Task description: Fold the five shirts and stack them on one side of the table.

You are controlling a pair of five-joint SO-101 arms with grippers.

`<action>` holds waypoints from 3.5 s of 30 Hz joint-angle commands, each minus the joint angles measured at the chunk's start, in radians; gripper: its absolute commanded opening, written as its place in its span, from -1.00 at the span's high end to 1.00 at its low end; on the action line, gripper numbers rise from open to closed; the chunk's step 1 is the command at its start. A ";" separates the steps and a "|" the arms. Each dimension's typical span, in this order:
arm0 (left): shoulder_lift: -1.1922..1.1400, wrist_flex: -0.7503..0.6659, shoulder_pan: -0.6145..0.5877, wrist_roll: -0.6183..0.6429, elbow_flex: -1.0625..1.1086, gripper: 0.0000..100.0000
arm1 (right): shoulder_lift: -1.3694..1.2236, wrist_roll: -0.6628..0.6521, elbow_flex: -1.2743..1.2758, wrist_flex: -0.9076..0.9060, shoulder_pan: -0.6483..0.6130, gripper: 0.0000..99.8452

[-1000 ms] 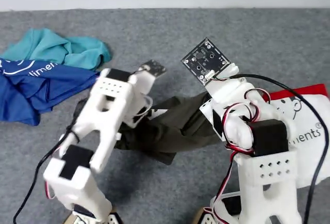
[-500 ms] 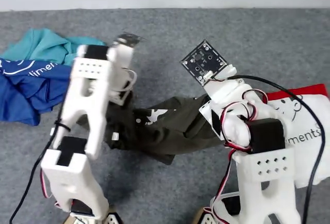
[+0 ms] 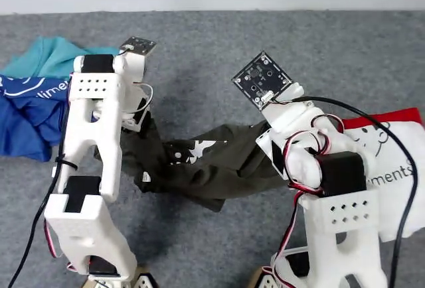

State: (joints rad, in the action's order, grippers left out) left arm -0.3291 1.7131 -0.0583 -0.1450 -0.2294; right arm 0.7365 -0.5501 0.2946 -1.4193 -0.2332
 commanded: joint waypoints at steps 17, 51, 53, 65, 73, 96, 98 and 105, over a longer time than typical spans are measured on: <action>-0.040 0.034 -0.041 -0.098 -0.110 0.75 | 0.024 0.009 -0.003 0.016 0.007 0.98; -0.158 -0.075 -0.018 -0.064 -0.061 0.65 | 0.039 0.009 -0.002 0.013 0.007 0.98; -0.158 -0.110 0.028 -0.063 -0.031 0.65 | 0.065 0.006 0.014 0.015 0.007 0.98; -0.158 -0.201 0.101 -0.063 0.058 0.89 | 0.150 0.005 0.074 0.024 0.008 0.98; -0.146 -0.193 0.110 -0.066 0.050 0.97 | 0.150 0.005 0.074 0.025 0.010 0.98; 0.608 0.043 -0.256 -0.066 -0.243 0.97 | 0.077 0.097 -0.457 0.065 0.232 0.98; 0.701 0.043 -0.273 -0.066 -0.243 0.97 | 0.064 0.097 -0.575 0.028 0.245 0.98; 0.984 0.041 -0.269 -0.068 -0.246 0.97 | 0.058 0.097 -0.905 -0.107 0.277 0.98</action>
State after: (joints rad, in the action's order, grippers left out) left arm 0.5455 1.7346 -0.3222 -0.2156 -0.4641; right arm 0.8055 -0.4657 -0.4833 -1.4868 0.0292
